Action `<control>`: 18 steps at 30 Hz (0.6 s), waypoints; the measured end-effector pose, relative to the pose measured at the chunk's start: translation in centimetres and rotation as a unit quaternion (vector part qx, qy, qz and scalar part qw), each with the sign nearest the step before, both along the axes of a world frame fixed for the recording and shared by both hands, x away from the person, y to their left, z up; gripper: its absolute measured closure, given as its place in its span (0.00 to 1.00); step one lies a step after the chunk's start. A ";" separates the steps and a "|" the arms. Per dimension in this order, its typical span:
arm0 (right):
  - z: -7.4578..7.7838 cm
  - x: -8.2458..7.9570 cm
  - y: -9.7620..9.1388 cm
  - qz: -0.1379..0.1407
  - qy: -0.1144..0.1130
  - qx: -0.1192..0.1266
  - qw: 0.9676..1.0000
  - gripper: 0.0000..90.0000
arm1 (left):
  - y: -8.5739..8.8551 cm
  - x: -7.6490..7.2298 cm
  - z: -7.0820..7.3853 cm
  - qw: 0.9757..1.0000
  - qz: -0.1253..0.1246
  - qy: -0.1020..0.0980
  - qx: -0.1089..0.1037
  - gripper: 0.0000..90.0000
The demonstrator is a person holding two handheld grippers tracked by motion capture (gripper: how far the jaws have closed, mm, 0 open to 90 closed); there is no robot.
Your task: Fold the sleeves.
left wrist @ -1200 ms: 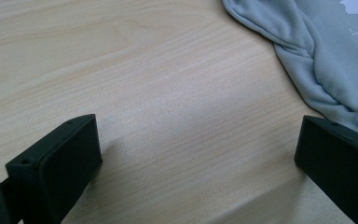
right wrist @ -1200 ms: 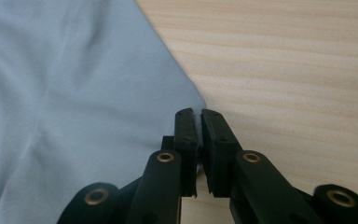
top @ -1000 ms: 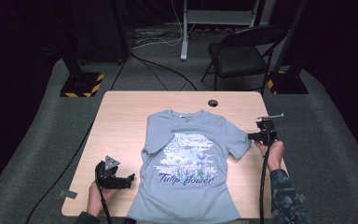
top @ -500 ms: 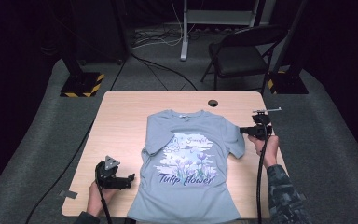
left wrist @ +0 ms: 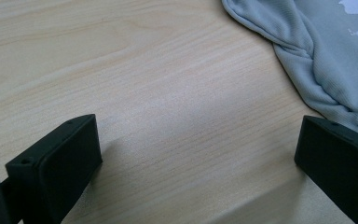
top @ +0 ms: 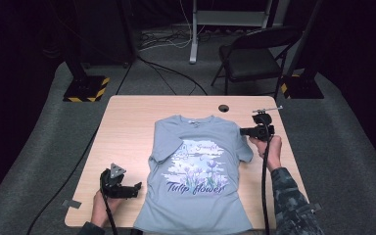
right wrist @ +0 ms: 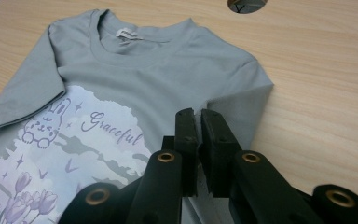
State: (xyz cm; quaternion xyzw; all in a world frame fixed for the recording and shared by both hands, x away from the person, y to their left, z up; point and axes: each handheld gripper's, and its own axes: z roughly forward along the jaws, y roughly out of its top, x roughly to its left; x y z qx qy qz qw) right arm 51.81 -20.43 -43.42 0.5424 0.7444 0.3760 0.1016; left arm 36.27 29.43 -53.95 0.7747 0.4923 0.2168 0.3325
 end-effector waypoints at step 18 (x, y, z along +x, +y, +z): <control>-0.1 1.6 5.2 0.041 0.000 -0.025 0.999 0.96 | 0.0 0.0 0.0 1.000 -0.001 0.000 0.000 0.00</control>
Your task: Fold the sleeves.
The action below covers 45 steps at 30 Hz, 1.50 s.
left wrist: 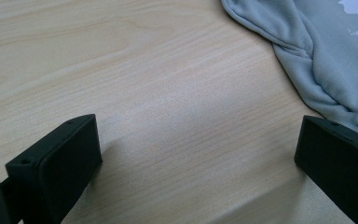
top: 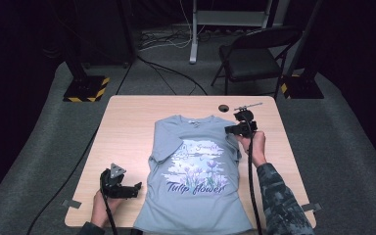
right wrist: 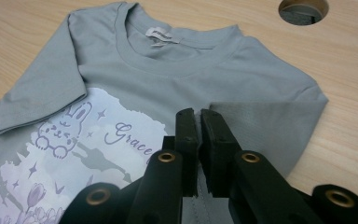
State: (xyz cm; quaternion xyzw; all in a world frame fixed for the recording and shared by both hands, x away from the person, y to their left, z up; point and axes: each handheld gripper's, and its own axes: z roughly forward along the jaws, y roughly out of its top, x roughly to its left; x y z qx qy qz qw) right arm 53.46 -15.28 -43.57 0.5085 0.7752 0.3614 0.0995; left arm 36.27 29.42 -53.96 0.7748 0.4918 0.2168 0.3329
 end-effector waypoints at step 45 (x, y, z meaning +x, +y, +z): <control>-2.3 0.1 2.0 0.014 0.002 -0.021 1.000 0.20 | 0.0 0.0 0.0 1.000 -0.002 0.000 0.000 0.00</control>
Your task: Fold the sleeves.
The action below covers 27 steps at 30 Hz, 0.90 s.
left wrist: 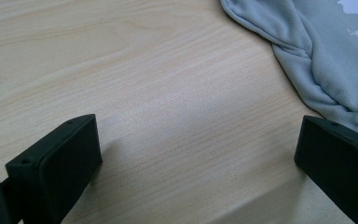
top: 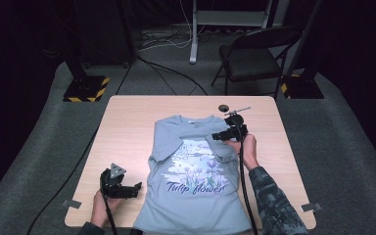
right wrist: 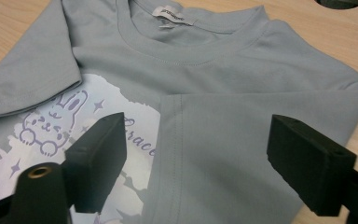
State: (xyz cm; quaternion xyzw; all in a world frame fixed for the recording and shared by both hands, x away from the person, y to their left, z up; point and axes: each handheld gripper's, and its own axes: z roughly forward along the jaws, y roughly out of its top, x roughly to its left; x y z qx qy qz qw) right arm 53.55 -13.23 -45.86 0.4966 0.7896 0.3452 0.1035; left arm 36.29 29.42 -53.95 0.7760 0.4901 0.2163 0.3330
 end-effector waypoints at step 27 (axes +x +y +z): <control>0.4 -6.5 -7.9 -0.027 -0.050 0.003 0.998 0.09 | 0.0 0.0 0.0 1.000 0.000 0.000 0.000 0.00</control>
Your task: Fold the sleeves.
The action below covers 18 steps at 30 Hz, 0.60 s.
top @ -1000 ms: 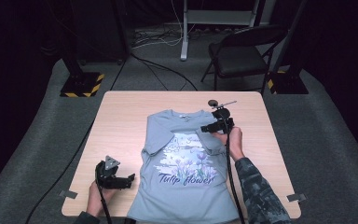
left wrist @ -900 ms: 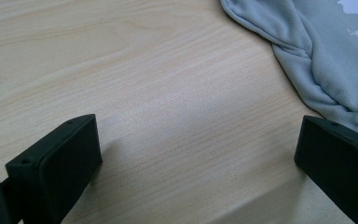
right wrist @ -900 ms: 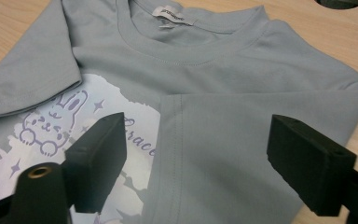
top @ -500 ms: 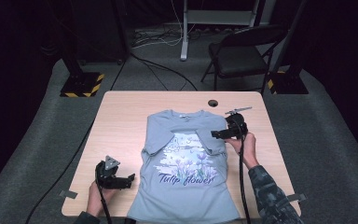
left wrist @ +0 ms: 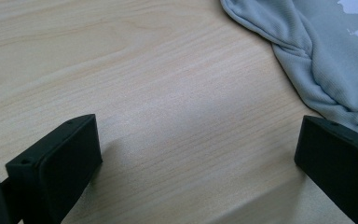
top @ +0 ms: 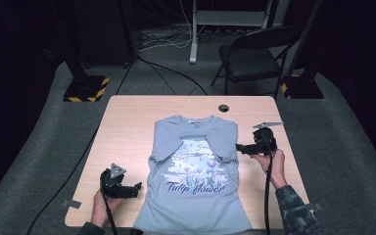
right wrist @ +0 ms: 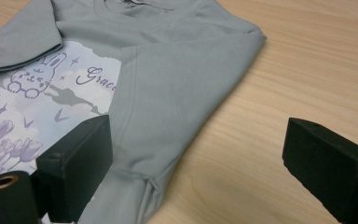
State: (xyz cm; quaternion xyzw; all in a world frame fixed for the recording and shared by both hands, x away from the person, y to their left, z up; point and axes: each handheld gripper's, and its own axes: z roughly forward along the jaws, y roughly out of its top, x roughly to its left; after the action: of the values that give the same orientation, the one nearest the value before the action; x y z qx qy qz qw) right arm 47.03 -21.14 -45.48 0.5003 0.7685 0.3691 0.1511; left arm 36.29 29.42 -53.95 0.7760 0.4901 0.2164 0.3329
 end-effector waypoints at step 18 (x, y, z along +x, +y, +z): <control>-2.5 -6.2 -3.7 -0.025 -0.006 -0.020 0.999 0.08 | 0.0 0.0 0.0 1.000 0.000 0.000 0.000 0.00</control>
State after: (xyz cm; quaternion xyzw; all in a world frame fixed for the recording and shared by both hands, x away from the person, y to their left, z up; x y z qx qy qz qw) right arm 40.83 -24.89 -48.00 0.5139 0.7620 0.3531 0.1750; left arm 36.29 29.42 -53.96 0.7759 0.4901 0.2164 0.3330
